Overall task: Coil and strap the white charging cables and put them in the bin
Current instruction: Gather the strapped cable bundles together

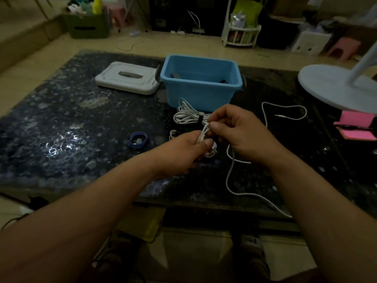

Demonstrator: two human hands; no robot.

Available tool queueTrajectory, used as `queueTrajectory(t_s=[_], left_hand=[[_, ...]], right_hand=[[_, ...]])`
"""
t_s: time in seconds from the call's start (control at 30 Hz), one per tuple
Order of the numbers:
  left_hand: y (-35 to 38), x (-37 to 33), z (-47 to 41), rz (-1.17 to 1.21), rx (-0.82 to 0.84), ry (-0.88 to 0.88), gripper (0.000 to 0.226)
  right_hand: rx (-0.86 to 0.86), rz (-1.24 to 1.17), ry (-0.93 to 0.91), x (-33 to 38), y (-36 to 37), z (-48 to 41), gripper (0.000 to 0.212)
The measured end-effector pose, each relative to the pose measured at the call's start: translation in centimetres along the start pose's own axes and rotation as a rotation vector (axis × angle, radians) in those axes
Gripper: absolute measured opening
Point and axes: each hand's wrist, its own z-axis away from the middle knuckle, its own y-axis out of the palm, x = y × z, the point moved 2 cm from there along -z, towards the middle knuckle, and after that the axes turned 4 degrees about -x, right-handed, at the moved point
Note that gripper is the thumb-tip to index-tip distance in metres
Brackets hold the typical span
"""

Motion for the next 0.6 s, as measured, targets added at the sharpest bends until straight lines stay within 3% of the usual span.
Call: queueTrajectory(t_s=[0.13, 0.27, 0.4, 0.47, 0.6], left_hand=[[0.1, 0.1, -0.4, -0.158, -0.066, 0.002, 0.042], [-0.9, -0.3, -0.8, 0.208, -0.247, -0.083, 0.045], [-2.0, -0.5, -0.9, 0.517, -0.397, -0.155, 0.036], [-1.2, -0.5, -0.7, 0.541, -0.369, -0.157, 0.035], [1.4, -1.0, -0.2, 0.517, -0.256, -0.111, 0.048]], right_hand=[[-0.002, 0.04, -0.011, -0.1, 0.2, 0.0, 0.01], [-0.04, 0.03, 0.088, -0.6, -0.3, 0.0, 0.003], [-0.051, -0.029, 0.216, -1.1, -0.1, 0.5, 0.012], [-0.148, -0.111, 0.221, -0.8, 0.7, 0.6, 0.011], [-0.279, 0.01, 0.112, 0.4, 3.5, 1.1, 0.007]])
